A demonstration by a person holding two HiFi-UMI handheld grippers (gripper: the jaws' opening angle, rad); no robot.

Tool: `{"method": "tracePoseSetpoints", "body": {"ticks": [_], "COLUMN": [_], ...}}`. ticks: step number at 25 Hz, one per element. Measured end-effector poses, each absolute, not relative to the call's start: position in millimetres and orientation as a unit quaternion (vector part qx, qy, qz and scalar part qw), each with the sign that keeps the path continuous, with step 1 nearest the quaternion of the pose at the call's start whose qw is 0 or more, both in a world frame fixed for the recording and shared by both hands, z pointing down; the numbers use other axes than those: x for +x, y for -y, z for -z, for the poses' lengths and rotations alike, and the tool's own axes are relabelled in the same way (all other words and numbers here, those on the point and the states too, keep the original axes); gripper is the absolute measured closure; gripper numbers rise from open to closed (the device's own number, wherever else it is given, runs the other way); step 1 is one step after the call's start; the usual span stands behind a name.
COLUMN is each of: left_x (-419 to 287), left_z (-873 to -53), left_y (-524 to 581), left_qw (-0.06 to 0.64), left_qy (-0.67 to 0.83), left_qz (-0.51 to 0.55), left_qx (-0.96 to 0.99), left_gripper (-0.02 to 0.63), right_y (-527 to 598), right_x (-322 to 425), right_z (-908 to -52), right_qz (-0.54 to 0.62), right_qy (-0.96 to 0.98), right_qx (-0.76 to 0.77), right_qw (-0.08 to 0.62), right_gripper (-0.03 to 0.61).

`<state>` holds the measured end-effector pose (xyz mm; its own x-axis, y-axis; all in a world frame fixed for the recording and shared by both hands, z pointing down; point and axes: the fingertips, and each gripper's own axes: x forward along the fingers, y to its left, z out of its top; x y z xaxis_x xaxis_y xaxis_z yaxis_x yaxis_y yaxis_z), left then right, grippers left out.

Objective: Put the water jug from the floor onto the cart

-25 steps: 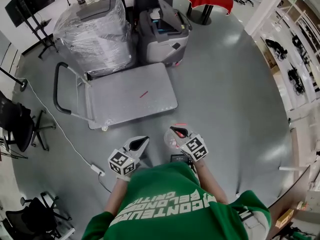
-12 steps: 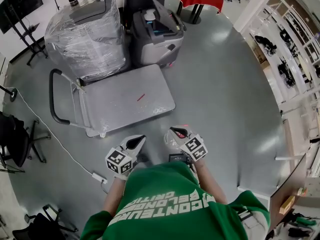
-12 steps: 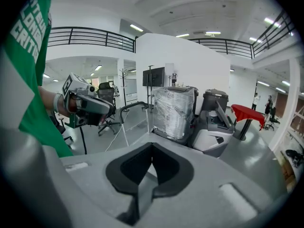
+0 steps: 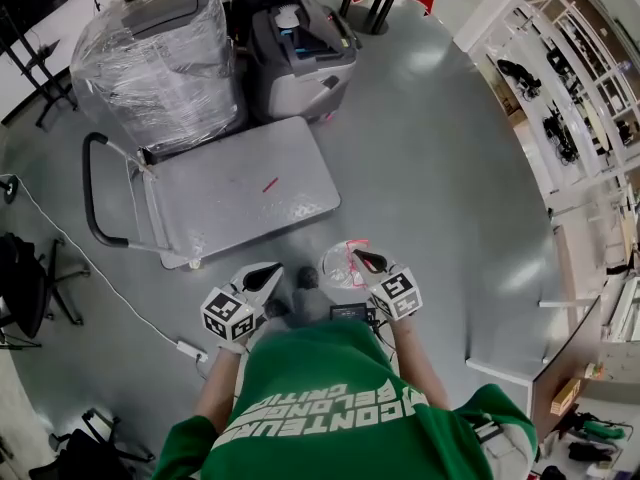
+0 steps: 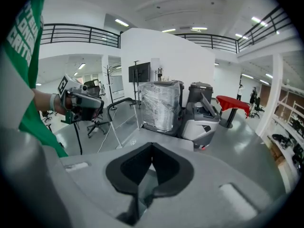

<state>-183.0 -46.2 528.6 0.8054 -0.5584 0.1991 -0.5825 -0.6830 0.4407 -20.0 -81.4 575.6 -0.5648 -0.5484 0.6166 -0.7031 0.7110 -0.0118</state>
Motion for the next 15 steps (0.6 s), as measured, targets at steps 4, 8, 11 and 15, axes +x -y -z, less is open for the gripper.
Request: {"method": "tracePoseSetpoints", "body": {"ticks": [4, 8, 11, 15], "left_x": [-182.3, -186.3, -184.6, -169.7], "left_z": [-526.2, -531.6, -530.4, -531.0], "left_y": [52.4, 53.0, 62.7, 74.8], "left_qw": [0.245, 0.257, 0.254, 0.255], "left_qy": [0.316, 0.327, 0.325, 0.306], "left_qz": [-0.028, -0.033, -0.044, -0.057], "left_qx": [0.916, 0.909, 0.91, 0.916], "left_gripper": [0.603, 0.603, 0.603, 0.603], "right_y": [103.5, 117.4, 129.2, 134.8], "right_x": [-17.6, -22.2, -17.4, -6.2], "right_z": [-578.1, -583.9, -592.2, -606.8], "right_qz": [-0.134, -0.124, -0.126, -0.125], "right_qy": [0.876, 0.882, 0.88, 0.874], "right_qx": [0.363, 0.353, 0.353, 0.352], "right_qw": [0.286, 0.286, 0.291, 0.311], "right_gripper": [0.588, 0.588, 0.588, 0.588]}}
